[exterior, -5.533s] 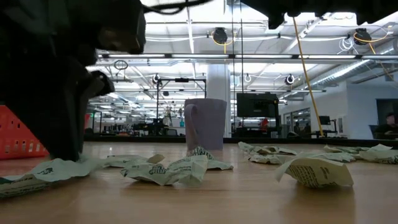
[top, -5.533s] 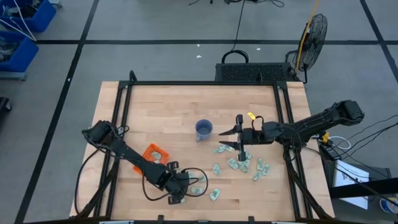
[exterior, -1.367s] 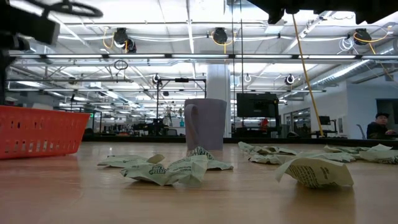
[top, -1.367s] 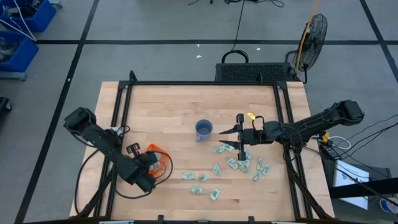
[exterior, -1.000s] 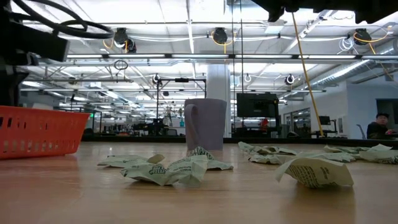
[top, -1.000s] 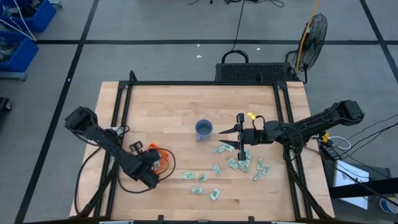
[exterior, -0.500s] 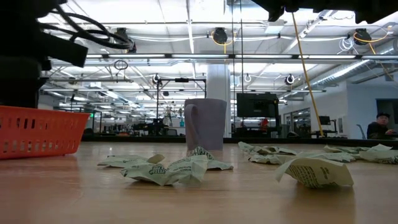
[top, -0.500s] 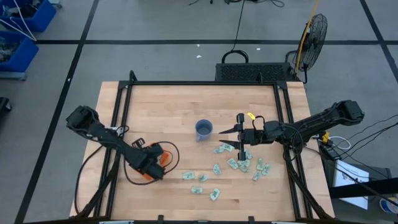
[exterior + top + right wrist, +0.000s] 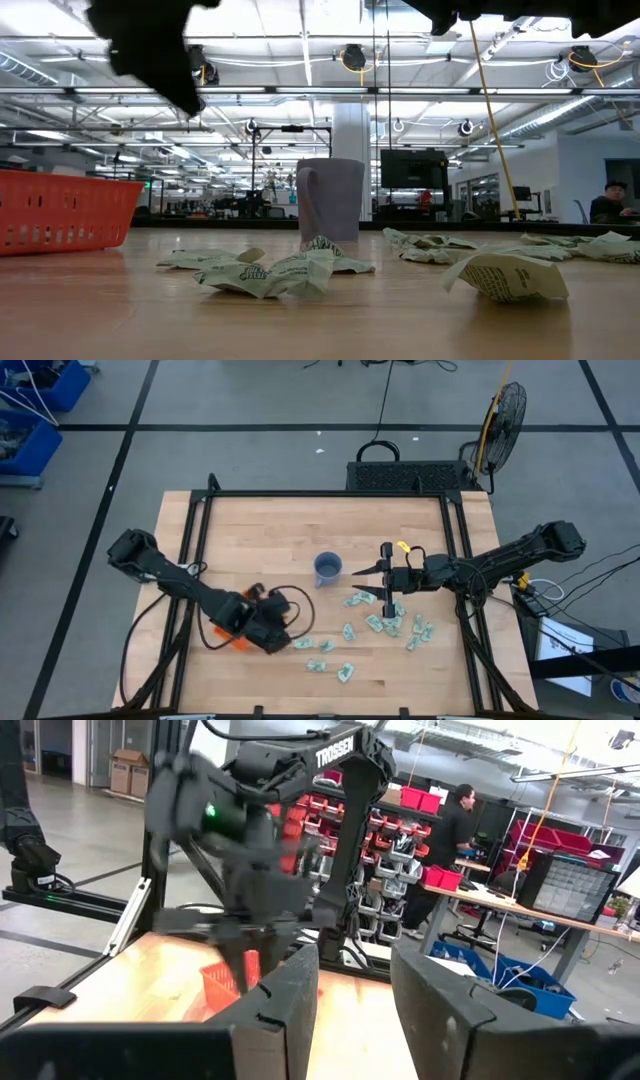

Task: Pick and place Stevia / Truvia into bins
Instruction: Put the green stevia packet into the orange basket

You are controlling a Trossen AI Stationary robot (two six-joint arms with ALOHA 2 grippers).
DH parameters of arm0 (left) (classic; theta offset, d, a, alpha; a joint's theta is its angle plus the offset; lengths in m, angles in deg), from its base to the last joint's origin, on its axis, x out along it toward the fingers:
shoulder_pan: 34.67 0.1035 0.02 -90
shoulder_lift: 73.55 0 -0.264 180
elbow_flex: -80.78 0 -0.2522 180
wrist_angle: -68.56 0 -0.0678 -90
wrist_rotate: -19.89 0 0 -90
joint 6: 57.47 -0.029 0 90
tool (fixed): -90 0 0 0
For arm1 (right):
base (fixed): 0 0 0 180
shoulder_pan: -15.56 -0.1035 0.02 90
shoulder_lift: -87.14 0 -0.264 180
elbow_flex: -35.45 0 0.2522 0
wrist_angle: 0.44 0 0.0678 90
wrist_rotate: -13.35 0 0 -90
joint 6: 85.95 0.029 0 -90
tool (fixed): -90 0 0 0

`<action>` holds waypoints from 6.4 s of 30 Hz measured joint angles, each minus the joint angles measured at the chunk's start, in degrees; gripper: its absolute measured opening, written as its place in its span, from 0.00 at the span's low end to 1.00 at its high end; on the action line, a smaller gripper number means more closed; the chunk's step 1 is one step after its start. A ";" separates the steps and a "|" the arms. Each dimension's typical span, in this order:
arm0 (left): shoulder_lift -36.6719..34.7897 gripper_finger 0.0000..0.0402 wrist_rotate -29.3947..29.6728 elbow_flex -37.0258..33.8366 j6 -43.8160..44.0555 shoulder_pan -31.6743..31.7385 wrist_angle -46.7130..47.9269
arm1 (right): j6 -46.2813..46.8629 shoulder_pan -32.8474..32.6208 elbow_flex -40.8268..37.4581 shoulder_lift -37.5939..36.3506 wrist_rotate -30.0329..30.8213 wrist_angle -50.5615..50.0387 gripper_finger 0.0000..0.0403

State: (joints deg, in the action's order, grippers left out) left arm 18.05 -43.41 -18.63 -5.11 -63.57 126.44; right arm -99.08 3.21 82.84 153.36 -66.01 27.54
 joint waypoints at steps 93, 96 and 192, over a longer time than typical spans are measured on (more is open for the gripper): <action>-10.43 0.27 9.89 -13.26 4.92 -7.31 -2.41 | 3.87 -0.99 0.00 0.06 -3.37 -11.26 0.30; -10.43 0.26 9.97 -13.26 3.71 -6.76 -5.03 | 3.89 -2.45 0.00 0.97 -6.55 -10.41 0.30; -26.29 0.26 20.88 -4.48 -17.31 1.50 -0.48 | 2.58 1.27 60.02 56.43 -13.76 -30.74 0.32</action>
State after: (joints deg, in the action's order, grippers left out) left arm -8.25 -22.53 -23.11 -22.42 -62.07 125.96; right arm -96.50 4.47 142.86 209.79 -79.77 -3.20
